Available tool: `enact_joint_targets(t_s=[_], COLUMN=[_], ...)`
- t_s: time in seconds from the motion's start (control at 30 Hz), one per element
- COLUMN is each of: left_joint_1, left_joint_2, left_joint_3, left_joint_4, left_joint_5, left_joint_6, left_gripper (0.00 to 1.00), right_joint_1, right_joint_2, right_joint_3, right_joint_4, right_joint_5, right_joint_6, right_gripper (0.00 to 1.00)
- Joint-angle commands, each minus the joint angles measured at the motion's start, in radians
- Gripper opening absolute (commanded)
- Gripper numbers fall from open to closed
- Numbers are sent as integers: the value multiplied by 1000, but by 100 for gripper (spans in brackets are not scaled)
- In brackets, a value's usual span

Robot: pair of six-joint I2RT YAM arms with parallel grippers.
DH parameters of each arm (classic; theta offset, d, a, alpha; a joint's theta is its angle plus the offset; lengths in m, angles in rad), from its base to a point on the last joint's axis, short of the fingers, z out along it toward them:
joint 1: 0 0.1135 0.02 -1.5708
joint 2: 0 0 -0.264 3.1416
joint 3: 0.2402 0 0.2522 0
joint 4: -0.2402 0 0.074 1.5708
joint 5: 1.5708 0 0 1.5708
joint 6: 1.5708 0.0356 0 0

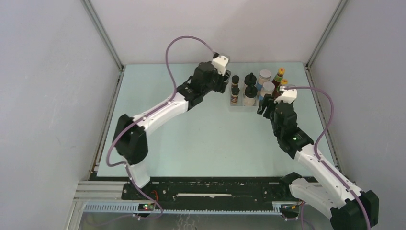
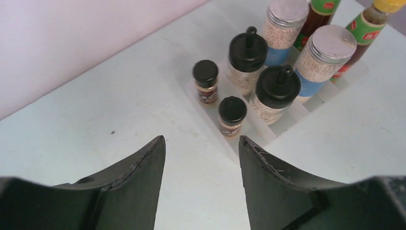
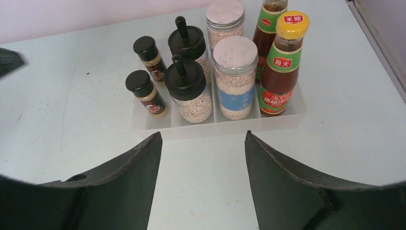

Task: Organize the condiment bottles
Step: Place the bottle in the storage box, then reset both arms

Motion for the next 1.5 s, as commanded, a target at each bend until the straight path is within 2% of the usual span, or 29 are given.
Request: enact_joint_targets(t_s=[0.0,0.3,0.53,0.77,0.9,1.07,1.3,1.47], left_joint_1=[17,95,184,284,345,376,415,446], left_joint_2=[-190,-417,-489,-574,-601,-602,-574,-580], left_joint_3=[-135,-451,-552,-688,-756,-801,-772,-782], left_joint_4=[88,241,266,355,427,524,527,541], left_joint_5=[-120,-207,-200,-222,-180,-90,0,32], left_joint_6=[26,-38,-132,-185,-208,-175,-124,-116], left_gripper=[63,65,66,66,65,65,65,65], right_joint_1=[-11,-86,-149,-237,-296,-378,-490,-505], right_joint_2=[37,102,134,164,173,155,85,92], right_joint_3=[68,112,112,112,112,77,5,3], right_joint_4=[61,103,180,232,260,301,379,353], right_joint_5=[6,14,-9,-86,-127,-237,-413,-464], right_joint_6=[-43,-194,-280,-270,-259,-246,-243,-256], right_gripper=[73,79,85,85,85,85,84,84])
